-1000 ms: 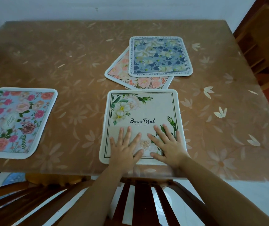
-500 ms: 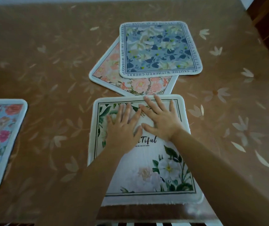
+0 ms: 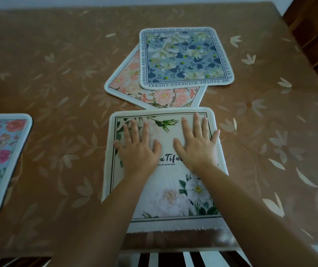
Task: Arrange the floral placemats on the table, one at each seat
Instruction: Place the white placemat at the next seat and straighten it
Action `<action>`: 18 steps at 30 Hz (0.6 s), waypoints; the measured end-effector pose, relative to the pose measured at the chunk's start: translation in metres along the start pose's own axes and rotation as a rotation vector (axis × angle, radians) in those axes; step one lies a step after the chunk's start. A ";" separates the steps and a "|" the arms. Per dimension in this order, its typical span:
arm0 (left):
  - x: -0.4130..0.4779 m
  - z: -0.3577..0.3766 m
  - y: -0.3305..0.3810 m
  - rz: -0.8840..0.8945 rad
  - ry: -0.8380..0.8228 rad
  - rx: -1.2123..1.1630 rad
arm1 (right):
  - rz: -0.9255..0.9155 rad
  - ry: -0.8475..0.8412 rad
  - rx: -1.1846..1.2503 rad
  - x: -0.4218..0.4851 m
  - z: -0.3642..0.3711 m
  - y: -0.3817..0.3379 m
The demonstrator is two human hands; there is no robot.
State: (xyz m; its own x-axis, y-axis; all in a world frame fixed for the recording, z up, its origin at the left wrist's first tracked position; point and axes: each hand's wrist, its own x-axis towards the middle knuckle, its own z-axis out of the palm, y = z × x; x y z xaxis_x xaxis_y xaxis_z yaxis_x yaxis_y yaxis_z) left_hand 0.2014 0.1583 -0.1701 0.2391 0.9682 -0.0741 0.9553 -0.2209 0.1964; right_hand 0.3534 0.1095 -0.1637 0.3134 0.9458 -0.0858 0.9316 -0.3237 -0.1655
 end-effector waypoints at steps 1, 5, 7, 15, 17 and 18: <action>-0.011 0.000 -0.002 0.005 0.002 -0.001 | -0.003 -0.010 0.000 -0.010 0.000 0.001; -0.056 0.001 -0.009 0.043 -0.009 0.025 | -0.013 -0.044 0.023 -0.051 0.002 0.004; -0.078 0.002 -0.013 0.069 -0.026 0.025 | 0.005 -0.043 0.042 -0.075 0.004 0.004; -0.139 0.000 -0.027 0.213 -0.104 0.085 | 0.119 -0.071 0.059 -0.156 0.012 -0.010; -0.152 -0.005 -0.030 0.268 -0.131 0.098 | 0.136 -0.112 0.054 -0.174 0.012 -0.017; -0.156 -0.008 -0.031 0.288 -0.134 0.096 | 0.140 -0.132 0.054 -0.180 0.011 -0.019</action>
State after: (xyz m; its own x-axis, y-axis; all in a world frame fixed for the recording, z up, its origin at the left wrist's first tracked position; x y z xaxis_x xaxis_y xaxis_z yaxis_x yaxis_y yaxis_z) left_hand 0.1330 0.0152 -0.1570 0.5161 0.8418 -0.1582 0.8558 -0.4994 0.1349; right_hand 0.2771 -0.0549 -0.1558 0.4090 0.8808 -0.2387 0.8681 -0.4562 -0.1956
